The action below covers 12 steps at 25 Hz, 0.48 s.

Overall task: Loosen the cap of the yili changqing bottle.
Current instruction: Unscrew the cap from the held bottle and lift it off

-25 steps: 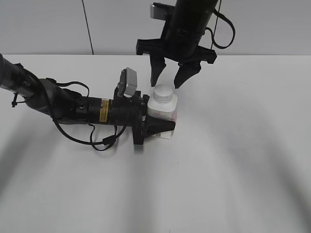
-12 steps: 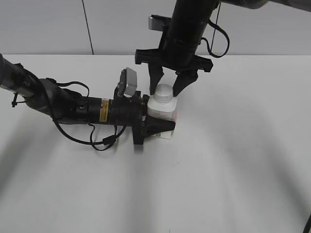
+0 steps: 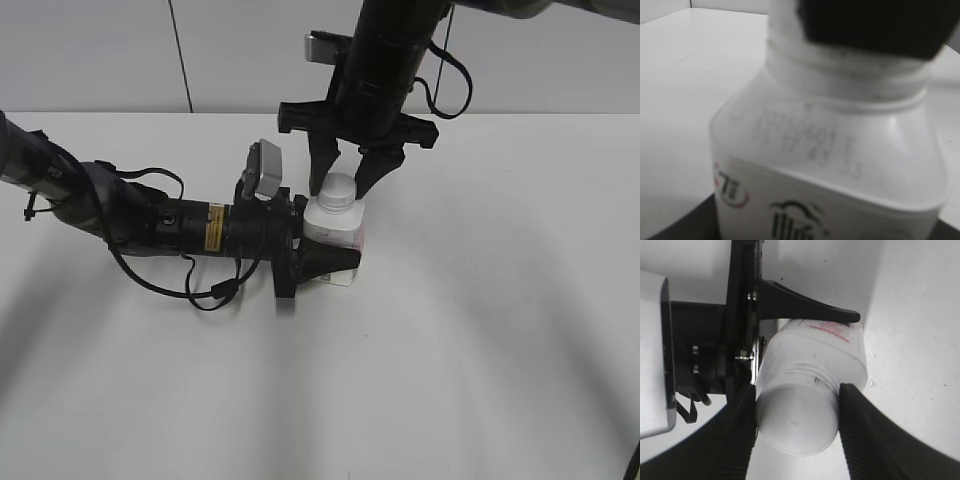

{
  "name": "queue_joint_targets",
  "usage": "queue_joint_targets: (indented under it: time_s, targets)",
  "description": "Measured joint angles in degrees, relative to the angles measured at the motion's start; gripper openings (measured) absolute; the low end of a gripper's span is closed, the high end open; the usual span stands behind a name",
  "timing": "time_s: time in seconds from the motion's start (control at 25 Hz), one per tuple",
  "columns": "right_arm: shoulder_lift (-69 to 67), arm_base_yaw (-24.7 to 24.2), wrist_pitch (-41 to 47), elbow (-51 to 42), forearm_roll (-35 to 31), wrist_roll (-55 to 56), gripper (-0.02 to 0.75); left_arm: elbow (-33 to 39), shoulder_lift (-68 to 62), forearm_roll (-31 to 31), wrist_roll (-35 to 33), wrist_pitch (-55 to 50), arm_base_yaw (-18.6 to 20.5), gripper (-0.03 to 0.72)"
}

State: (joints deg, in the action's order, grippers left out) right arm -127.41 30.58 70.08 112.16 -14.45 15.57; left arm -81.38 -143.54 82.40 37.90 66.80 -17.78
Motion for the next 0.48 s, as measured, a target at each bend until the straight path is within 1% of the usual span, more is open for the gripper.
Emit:
queue_joint_targets:
  time_s: [0.2,0.48]
  targets:
    - [0.0,0.0,0.0,0.0,0.0,-6.8,0.398,0.0,0.0,0.0,0.0,0.0,0.0,0.398]
    - [0.0,0.0,0.0,0.0,0.0,-28.6,0.398,0.0,0.0,0.1,0.0,0.0,0.0,0.398]
